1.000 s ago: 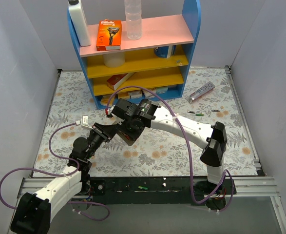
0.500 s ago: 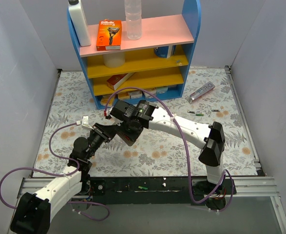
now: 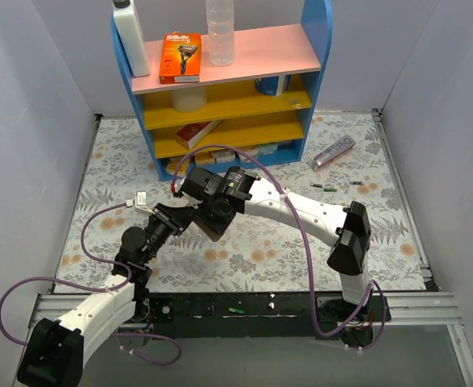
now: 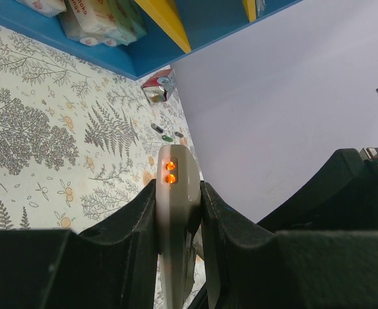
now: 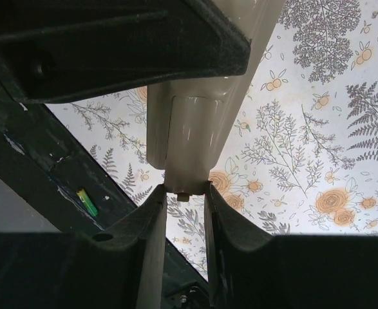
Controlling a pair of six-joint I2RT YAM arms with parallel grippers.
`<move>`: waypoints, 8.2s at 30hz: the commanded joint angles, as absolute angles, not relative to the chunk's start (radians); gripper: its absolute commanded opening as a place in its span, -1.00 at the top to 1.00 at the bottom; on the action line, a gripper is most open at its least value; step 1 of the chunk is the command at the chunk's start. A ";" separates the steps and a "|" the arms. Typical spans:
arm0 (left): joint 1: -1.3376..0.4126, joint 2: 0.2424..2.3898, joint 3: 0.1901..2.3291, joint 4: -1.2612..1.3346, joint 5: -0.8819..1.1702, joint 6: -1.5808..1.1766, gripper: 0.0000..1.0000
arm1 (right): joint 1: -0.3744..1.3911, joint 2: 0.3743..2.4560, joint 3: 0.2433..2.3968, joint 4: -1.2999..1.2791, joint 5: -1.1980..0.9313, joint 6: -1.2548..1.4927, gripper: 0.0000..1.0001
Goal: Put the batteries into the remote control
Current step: Load the battery cover into the remote control, then place the remote control at the center of the board.
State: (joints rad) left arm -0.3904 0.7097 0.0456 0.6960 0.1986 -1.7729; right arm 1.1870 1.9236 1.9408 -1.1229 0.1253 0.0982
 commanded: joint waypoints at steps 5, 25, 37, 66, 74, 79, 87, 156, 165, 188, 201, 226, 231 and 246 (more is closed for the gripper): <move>-0.402 0.695 0.011 0.755 0.221 -1.857 0.99 | 1.193 1.894 1.919 -1.016 0.156 0.120 0.72; -0.402 0.689 0.005 0.721 0.199 -1.957 0.99 | 1.195 1.876 1.939 -1.025 0.117 0.100 0.14; -0.403 0.675 -0.026 0.730 0.169 -2.000 1.00 | 1.192 1.819 1.954 -1.000 0.117 0.126 -0.45; -0.403 0.647 0.075 0.772 0.190 -2.071 1.00 | 0.899 1.255 0.969 0.051 -0.397 0.623 -0.75; -0.403 0.644 0.090 0.799 0.198 -2.088 0.99 | 0.891 1.284 0.923 0.126 -0.437 0.661 -0.66; -0.402 0.655 0.094 0.830 0.199 -2.106 0.99 | 0.891 1.313 0.908 0.169 -0.471 0.675 -0.58; -0.403 0.661 0.101 0.850 0.206 -2.114 0.99 | 0.891 1.342 0.885 0.225 -0.495 0.693 -0.32; -0.403 0.874 0.195 0.873 0.301 -2.013 1.00 | 0.775 1.453 0.801 0.660 -0.761 0.857 -0.53; -0.405 0.902 0.202 0.946 0.304 -2.039 1.00 | 0.776 1.473 0.784 0.699 -0.790 0.873 0.25; -0.407 0.968 0.192 1.031 0.301 -2.065 0.99 | 0.759 1.473 0.844 0.637 -0.810 0.804 -0.43; -0.407 1.043 0.210 1.104 0.299 -2.089 0.99 | 0.739 1.489 0.824 0.641 -0.841 0.790 0.22; -0.405 0.813 0.554 0.015 -0.044 -1.522 -0.96 | 0.703 1.393 0.997 -0.227 -0.305 0.209 0.97; -0.405 0.821 0.690 -0.227 -0.213 -1.367 -0.96 | 0.703 1.429 1.061 -0.422 0.070 0.157 0.97; -0.403 0.644 0.617 -0.305 -0.405 -1.131 -0.96 | 0.722 1.779 1.120 -0.667 0.793 0.236 0.97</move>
State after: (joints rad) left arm -0.4053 0.6804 0.6472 -0.2729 -0.3519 -1.1885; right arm 0.7063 1.7130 1.0863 -0.6052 0.6380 0.1860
